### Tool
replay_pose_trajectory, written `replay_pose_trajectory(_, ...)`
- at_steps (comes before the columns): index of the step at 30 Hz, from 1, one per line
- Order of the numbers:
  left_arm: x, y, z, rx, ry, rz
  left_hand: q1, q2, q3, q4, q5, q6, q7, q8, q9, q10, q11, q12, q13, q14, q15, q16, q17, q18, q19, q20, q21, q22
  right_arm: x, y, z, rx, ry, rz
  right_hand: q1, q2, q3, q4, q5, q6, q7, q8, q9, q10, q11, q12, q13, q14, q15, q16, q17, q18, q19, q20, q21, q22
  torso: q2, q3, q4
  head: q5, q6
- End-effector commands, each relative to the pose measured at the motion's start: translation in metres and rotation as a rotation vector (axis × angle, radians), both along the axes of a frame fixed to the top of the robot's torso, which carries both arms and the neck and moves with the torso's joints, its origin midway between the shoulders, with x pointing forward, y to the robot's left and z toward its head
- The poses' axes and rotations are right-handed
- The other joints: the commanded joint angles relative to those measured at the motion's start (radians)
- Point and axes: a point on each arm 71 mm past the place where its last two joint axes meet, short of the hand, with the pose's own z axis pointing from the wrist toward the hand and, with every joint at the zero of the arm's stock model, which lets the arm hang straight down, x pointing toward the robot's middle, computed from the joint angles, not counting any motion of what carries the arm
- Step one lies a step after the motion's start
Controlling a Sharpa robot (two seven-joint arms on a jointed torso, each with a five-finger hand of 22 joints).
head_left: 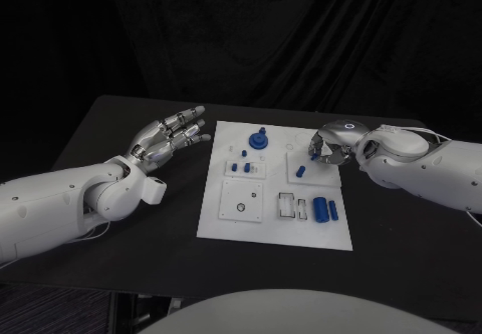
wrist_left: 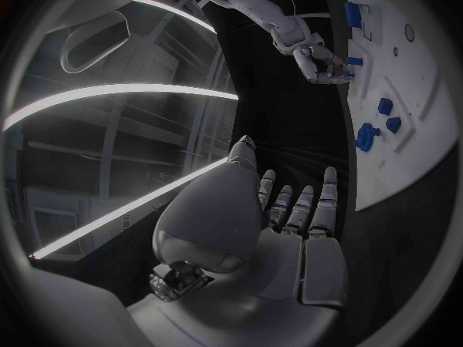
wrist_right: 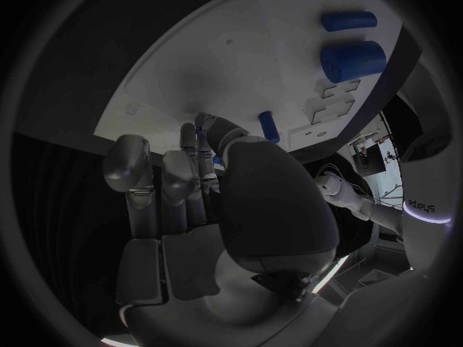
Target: Assemble the parts on the task board
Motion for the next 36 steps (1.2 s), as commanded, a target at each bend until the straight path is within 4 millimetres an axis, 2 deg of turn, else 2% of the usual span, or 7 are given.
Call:
replay_pose_trajectory(1, -0.002, 0.000, 0.006, -0.058, -0.079, -0.006, 0.013, 0.001, 0.001, -0.006, 0.003, 0.006, 0.003, 0.003, 0.002, 0.000, 0.005, 0.007, 0.002, 0.006, 0.002, 0.004, 0.001, 0.005, 0.008, -0.002, 0.005, -0.001, -0.001, -0.002, 0.007, 0.055, -0.053, -0.007, -0.007, 0.011, -0.002, -0.006, -0.002, 0.021, 0.014, 0.006, 0.066, 0.009, 0.001, -0.008, -0.002, 0.006, -0.004, 0.004, 0.000, -0.009, 0.000, -0.004, 0.005, 0.133, 0.000, -0.0007, 0.0011, 0.000, 0.000)
replay_pose_trajectory(7, -0.001, 0.001, 0.006, -0.054, -0.078, -0.002, 0.014, 0.002, 0.001, -0.007, 0.003, 0.004, 0.003, 0.002, 0.001, 0.000, 0.006, 0.007, 0.002, 0.007, 0.003, 0.005, 0.001, 0.005, 0.009, -0.002, 0.005, -0.001, -0.002, -0.001, 0.018, 0.071, -0.072, -0.005, -0.016, 0.011, -0.004, -0.001, -0.002, 0.021, 0.010, 0.007, 0.075, 0.012, 0.002, -0.020, -0.006, 0.006, -0.003, 0.003, -0.001, -0.009, 0.000, -0.004, 0.005, 0.133, -0.001, -0.0010, 0.0001, 0.002, 0.000)
replay_pose_trajectory(13, -0.001, 0.001, 0.006, -0.051, -0.074, -0.003, 0.014, 0.002, 0.001, -0.008, 0.003, 0.004, 0.003, 0.002, 0.001, 0.001, 0.006, 0.007, 0.002, 0.007, 0.003, 0.005, 0.001, 0.004, 0.010, -0.002, 0.006, -0.001, -0.005, 0.003, 0.040, 0.082, -0.091, 0.001, -0.023, 0.012, -0.006, 0.004, -0.002, 0.018, 0.008, 0.007, 0.082, 0.012, 0.005, -0.033, -0.011, 0.005, -0.001, 0.000, -0.005, -0.009, -0.001, -0.002, 0.003, 0.132, 0.000, -0.0018, -0.0016, 0.009, 0.000)
replay_pose_trajectory(20, 0.000, 0.000, 0.005, -0.049, -0.070, -0.006, 0.016, 0.004, 0.001, -0.010, 0.003, -0.001, 0.003, 0.001, 0.001, 0.001, 0.008, 0.007, 0.002, 0.005, 0.004, 0.005, 0.001, 0.003, 0.011, -0.002, 0.006, -0.002, -0.023, 0.024, 0.059, 0.107, -0.078, 0.058, -0.024, 0.012, -0.006, 0.005, -0.002, 0.017, 0.008, 0.006, 0.085, 0.011, 0.006, -0.039, -0.013, 0.005, 0.000, 0.000, -0.004, -0.009, -0.002, -0.002, 0.003, 0.132, 0.001, -0.0012, -0.0007, 0.016, 0.000)
replay_pose_trajectory(25, 0.001, -0.003, 0.004, -0.050, -0.066, -0.013, 0.017, 0.006, 0.002, -0.011, 0.003, -0.005, 0.002, 0.000, 0.000, 0.000, 0.010, 0.006, 0.001, 0.004, 0.004, 0.004, 0.000, 0.002, 0.011, -0.002, 0.006, -0.003, -0.039, 0.050, 0.059, 0.097, -0.023, 0.122, -0.028, 0.011, -0.007, 0.007, -0.002, 0.013, 0.008, 0.004, 0.088, 0.011, 0.007, -0.045, -0.015, 0.006, 0.001, 0.000, -0.005, -0.009, -0.003, -0.001, -0.001, 0.131, 0.002, -0.0018, 0.0022, 0.019, 0.000)
replay_pose_trajectory(34, 0.001, -0.004, 0.002, -0.048, -0.058, -0.017, 0.019, 0.009, 0.002, -0.013, 0.003, -0.008, 0.002, -0.001, -0.001, -0.001, 0.012, 0.005, 0.001, 0.002, 0.005, 0.004, 0.000, 0.000, 0.010, -0.002, 0.005, -0.006, -0.055, 0.086, 0.047, 0.015, -0.018, 0.232, -0.042, 0.008, -0.012, 0.014, -0.003, 0.007, 0.006, -0.001, 0.093, 0.015, 0.009, -0.056, -0.019, 0.003, 0.003, -0.006, -0.013, -0.007, -0.007, 0.001, -0.012, 0.128, 0.003, -0.0022, -0.0020, 0.040, 0.000)
replay_pose_trajectory(36, 0.001, -0.004, 0.001, -0.047, -0.055, -0.017, 0.019, 0.010, 0.003, -0.013, 0.003, -0.010, 0.002, -0.002, -0.001, -0.001, 0.013, 0.005, 0.001, 0.002, 0.005, 0.004, 0.000, 0.000, 0.010, -0.002, 0.005, -0.007, -0.058, 0.095, 0.044, -0.008, -0.028, 0.256, -0.045, 0.007, -0.012, 0.016, -0.003, 0.006, 0.005, -0.001, 0.094, 0.016, 0.009, -0.058, -0.019, 0.003, 0.003, -0.006, -0.013, -0.007, -0.007, 0.001, -0.011, 0.128, 0.002, -0.0021, -0.0005, 0.042, 0.000)
